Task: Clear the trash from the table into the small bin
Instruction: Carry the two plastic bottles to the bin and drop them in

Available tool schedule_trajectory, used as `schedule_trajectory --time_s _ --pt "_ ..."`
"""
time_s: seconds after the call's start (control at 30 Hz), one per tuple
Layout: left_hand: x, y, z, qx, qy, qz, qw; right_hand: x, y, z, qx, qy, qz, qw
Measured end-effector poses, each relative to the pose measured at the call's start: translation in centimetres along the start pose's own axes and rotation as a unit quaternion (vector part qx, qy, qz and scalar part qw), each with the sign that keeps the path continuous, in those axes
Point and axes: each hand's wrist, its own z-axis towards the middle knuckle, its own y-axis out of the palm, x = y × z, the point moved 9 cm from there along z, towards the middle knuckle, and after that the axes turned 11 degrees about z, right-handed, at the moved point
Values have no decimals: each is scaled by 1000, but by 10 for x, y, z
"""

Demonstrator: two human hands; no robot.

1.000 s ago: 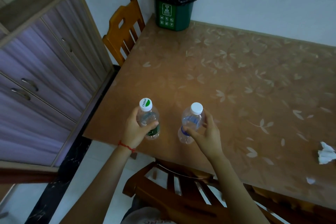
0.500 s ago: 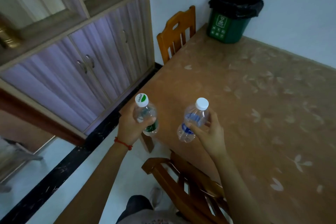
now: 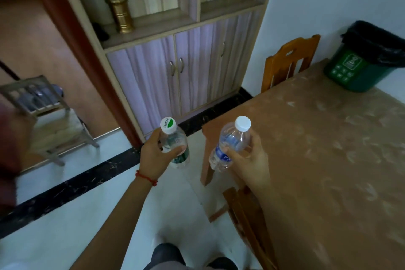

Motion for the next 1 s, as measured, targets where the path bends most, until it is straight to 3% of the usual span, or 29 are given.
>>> schedule_trajectory --time_s 0.3,0.53,0.77,1.0 --pt "-97 -108 12 44 -72 -8 996 6 144 6 -106 57 -41 992" --pt "-154 -157 27 59 -97 12 994 10 218 22 -117 21 -39 992" --pt "-176 -153 67 44 -121 17 991 23 242 66 -121 34 -41 991" --pt "-159 -117 162 28 -118 42 992 23 240 160 -129 37 -29 991"
